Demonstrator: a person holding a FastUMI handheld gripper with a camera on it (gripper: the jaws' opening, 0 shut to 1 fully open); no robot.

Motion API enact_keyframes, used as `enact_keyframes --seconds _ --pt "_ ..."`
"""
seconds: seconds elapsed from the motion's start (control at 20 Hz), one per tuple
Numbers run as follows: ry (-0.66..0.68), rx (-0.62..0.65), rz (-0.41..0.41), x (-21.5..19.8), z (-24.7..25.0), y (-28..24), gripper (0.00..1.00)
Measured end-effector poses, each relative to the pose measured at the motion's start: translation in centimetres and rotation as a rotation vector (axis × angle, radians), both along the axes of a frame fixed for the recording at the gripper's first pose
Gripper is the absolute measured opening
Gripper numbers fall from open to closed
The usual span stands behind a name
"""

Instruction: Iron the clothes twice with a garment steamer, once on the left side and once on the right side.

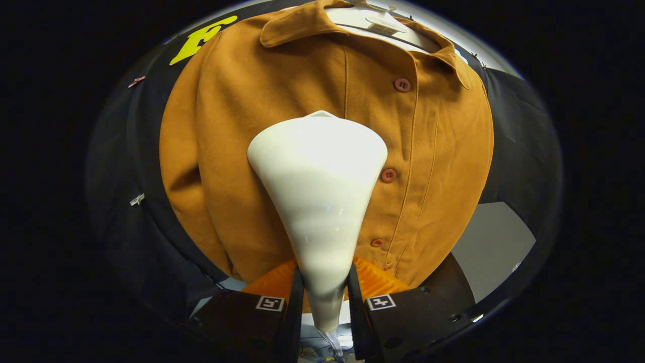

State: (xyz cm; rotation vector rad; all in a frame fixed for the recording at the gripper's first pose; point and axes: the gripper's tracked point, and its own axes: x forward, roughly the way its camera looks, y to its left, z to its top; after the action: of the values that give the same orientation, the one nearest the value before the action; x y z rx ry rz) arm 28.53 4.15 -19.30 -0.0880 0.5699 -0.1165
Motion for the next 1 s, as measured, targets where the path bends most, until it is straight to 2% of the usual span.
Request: enact_keyframes --seconds 0.6,1.0 --pt "0.178 0.009 -0.018 -2.3 -6.8 -1.1 0.45" --pt "0.312 0.035 -0.009 -5.5 -10.8 -1.4 0.44"
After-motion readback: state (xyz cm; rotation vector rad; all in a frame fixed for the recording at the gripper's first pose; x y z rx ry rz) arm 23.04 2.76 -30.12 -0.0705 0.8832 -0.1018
